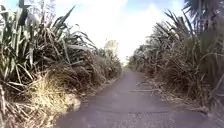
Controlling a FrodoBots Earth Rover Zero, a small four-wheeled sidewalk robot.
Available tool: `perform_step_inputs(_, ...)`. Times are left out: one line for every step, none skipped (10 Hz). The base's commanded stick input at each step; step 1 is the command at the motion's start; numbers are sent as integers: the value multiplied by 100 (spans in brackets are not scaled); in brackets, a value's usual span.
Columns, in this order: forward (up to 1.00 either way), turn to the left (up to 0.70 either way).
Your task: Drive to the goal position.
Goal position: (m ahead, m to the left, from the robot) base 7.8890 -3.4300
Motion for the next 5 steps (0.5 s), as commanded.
perform_step_inputs(37,0)
perform_step_inputs(70,0)
perform_step_inputs(70,0)
perform_step_inputs(70,0)
perform_step_inputs(70,0)
